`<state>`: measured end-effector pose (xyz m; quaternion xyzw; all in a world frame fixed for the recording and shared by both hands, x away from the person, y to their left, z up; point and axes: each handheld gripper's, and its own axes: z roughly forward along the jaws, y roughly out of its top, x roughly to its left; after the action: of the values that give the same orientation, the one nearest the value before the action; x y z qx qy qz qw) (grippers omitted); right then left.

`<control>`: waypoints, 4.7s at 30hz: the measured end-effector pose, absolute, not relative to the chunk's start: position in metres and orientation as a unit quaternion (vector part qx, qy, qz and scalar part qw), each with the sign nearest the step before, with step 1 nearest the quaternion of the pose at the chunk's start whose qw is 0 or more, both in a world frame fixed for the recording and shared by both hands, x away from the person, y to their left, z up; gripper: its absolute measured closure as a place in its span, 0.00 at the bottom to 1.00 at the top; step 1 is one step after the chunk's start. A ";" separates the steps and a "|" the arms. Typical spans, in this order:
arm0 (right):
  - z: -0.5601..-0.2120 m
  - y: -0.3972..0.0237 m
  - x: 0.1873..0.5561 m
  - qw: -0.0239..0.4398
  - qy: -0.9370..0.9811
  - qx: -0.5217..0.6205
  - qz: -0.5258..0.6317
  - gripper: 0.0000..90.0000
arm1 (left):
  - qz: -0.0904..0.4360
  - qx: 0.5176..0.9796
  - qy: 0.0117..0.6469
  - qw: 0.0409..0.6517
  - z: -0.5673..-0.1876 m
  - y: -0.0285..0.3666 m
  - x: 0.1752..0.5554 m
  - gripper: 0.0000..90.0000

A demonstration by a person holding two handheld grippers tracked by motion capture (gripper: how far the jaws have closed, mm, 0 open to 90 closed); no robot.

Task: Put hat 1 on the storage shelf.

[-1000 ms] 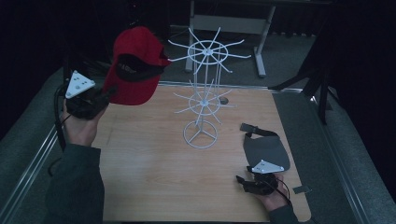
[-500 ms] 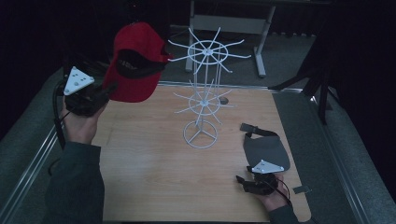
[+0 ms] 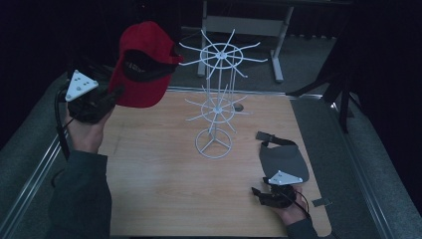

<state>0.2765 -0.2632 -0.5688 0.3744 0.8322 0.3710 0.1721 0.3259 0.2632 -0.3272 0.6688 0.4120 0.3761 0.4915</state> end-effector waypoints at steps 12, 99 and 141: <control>-0.569 -0.263 0.276 0.172 0.832 0.374 0.371 0.41 | 0.380 0.664 0.406 0.499 -0.323 0.261 0.324 0.95; -0.569 -0.263 0.276 0.172 0.832 0.374 0.371 0.41 | 0.374 0.614 0.380 0.582 -0.302 0.255 0.302 0.95; -0.569 -0.263 0.277 0.174 0.833 0.373 0.371 0.41 | 0.356 0.665 0.392 0.527 -0.404 0.248 0.300 0.82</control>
<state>0.2766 -0.2633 -0.5691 0.3725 0.8326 0.3714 0.1736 0.3000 0.2476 -0.4042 0.6650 0.3918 0.3557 0.5271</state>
